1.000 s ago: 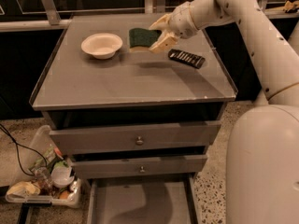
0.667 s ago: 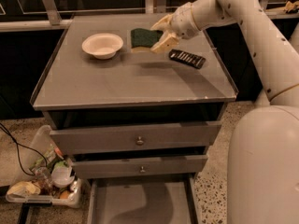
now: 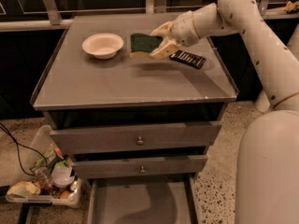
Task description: Pick sponge from bottom drawer and place on counter
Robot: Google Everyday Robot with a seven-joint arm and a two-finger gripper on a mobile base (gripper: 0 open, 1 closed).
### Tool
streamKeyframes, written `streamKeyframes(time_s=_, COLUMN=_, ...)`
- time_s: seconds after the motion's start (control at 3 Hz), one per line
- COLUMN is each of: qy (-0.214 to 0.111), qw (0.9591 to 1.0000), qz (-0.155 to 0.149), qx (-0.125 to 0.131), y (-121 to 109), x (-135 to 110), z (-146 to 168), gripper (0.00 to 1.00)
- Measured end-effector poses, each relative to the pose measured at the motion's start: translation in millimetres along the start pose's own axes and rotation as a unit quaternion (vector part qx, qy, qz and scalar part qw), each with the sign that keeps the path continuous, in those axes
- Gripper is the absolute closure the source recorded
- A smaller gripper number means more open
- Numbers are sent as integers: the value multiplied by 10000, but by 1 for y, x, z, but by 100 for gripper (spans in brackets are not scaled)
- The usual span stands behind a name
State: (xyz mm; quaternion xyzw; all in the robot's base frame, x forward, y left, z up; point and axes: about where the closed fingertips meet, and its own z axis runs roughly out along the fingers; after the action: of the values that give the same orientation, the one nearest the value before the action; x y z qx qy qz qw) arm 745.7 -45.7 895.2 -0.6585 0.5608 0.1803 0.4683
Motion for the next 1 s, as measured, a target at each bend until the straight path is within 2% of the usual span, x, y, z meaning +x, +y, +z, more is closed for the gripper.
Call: streamKeyframes(time_s=1.0, qy=-1, qw=10000, qz=0, qx=-1, y=0, x=0, z=0, gripper=13)
